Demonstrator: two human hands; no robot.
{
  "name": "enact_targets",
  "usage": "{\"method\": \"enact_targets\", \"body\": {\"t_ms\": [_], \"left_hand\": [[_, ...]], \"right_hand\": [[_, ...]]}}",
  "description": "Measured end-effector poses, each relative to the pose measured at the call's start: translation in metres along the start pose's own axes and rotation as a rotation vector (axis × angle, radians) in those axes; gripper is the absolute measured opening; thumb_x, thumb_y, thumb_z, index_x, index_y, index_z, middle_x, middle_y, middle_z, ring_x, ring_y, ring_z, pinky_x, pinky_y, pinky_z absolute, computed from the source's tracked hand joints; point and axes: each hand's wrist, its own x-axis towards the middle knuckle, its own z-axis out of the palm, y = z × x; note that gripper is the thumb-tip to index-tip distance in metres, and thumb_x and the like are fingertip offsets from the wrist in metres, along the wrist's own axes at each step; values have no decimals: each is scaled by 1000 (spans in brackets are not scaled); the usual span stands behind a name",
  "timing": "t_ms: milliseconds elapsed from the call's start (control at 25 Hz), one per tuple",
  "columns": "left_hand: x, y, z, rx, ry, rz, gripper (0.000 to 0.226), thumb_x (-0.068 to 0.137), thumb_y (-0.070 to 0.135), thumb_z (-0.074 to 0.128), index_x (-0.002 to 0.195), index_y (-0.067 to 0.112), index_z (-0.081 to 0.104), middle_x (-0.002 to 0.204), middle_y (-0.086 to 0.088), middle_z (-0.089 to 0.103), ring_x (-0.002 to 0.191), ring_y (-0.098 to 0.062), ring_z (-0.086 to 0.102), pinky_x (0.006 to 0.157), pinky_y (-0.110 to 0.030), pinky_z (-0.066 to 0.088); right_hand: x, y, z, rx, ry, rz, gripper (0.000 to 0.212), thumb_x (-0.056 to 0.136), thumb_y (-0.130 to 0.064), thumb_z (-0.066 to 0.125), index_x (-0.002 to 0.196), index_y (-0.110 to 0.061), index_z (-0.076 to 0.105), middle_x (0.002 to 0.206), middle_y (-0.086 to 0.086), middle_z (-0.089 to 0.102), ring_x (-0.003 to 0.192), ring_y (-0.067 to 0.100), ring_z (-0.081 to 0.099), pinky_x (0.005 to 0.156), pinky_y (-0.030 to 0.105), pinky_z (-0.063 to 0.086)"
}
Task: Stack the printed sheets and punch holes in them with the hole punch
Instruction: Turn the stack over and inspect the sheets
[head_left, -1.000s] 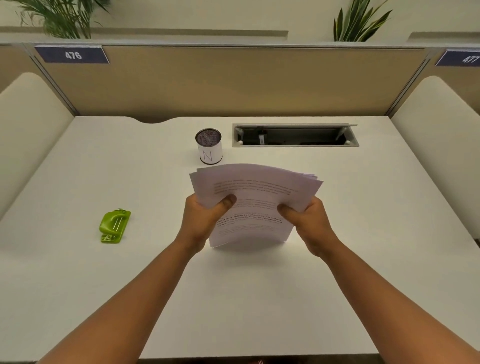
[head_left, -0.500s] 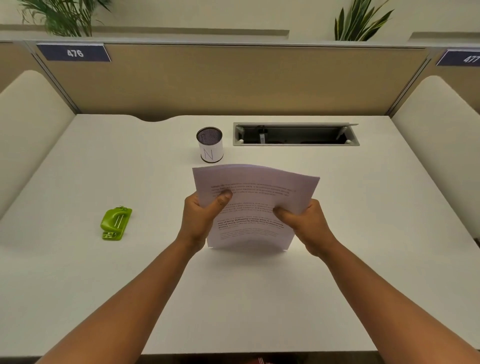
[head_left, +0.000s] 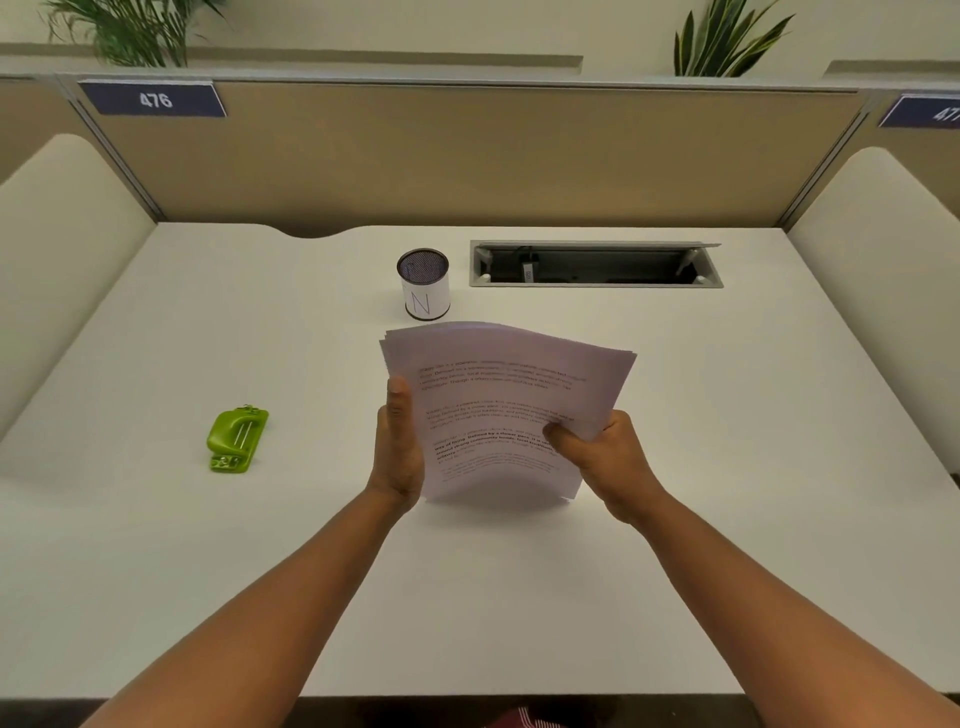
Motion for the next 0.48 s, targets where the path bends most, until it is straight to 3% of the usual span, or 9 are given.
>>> {"method": "enact_targets", "body": {"t_ms": [120, 280, 480], "left_hand": [[-9, -10, -1, 13, 14, -19, 57, 86, 86, 39, 119, 50, 69, 114, 14, 76, 106, -7, 72, 79, -23, 59], [-6, -9, 0, -61, 37, -1, 59, 88, 83, 37, 125, 47, 66, 118, 12, 75, 109, -11, 71, 80, -26, 59], [-8, -14, 2, -67, 47, -34, 70, 79, 91, 41, 124, 45, 67, 119, 6, 74, 112, -19, 71, 84, -36, 59]], "right_hand": [[-4, 8, 2, -38, -6, 26, 35, 88, -11, 68, 101, -42, 77, 106, -4, 79, 100, 23, 73, 86, 42, 62], [-3, 4, 5, -29, -2, -26, 36, 89, -12, 67, 104, -42, 77, 107, -8, 79, 99, 17, 74, 78, 28, 60], [-5, 12, 9, -69, -4, 41, 41, 89, -8, 66, 99, -47, 77, 105, -8, 78, 98, 17, 73, 87, 39, 62]]}}
